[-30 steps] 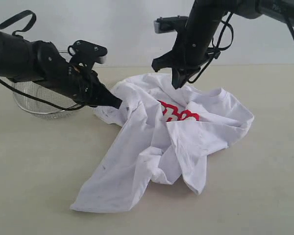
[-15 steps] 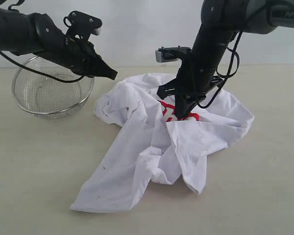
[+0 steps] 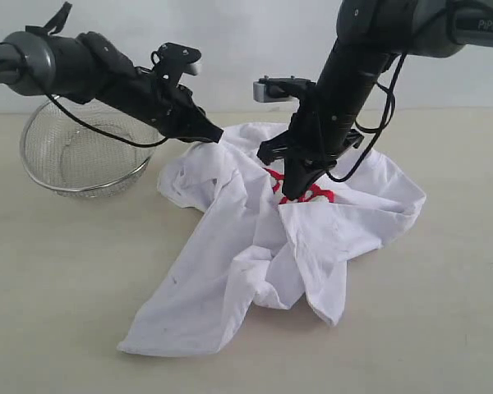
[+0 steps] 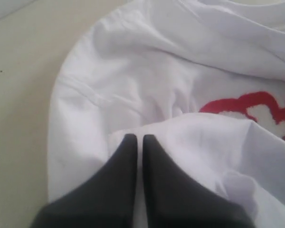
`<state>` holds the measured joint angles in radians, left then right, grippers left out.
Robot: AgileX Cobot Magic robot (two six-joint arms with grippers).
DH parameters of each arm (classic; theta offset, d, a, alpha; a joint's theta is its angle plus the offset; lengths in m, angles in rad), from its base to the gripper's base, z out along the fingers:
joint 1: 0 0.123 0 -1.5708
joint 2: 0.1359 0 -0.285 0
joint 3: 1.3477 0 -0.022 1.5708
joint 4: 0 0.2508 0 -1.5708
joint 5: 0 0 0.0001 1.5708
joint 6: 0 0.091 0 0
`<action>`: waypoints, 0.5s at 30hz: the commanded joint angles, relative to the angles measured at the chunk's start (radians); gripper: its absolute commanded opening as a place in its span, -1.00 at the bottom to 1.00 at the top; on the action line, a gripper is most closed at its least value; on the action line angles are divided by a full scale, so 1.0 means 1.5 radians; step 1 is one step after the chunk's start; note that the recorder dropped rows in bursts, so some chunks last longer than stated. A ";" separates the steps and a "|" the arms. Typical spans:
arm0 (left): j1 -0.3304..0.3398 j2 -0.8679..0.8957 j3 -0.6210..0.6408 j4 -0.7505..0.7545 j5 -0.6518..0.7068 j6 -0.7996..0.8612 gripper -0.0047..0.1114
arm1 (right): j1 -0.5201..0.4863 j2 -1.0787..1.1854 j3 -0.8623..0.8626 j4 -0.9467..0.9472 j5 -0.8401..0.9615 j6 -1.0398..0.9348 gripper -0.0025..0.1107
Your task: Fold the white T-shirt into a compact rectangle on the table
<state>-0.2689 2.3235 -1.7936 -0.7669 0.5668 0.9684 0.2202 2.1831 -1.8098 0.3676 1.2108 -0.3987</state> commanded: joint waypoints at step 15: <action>0.002 0.076 -0.038 -0.039 0.029 0.008 -0.84 | 0.000 0.029 0.002 -0.001 0.007 -0.033 -0.94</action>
<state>-0.2689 2.4228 -1.8449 -0.8203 0.6125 0.9826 0.2202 2.2296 -1.8098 0.3715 1.2120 -0.4241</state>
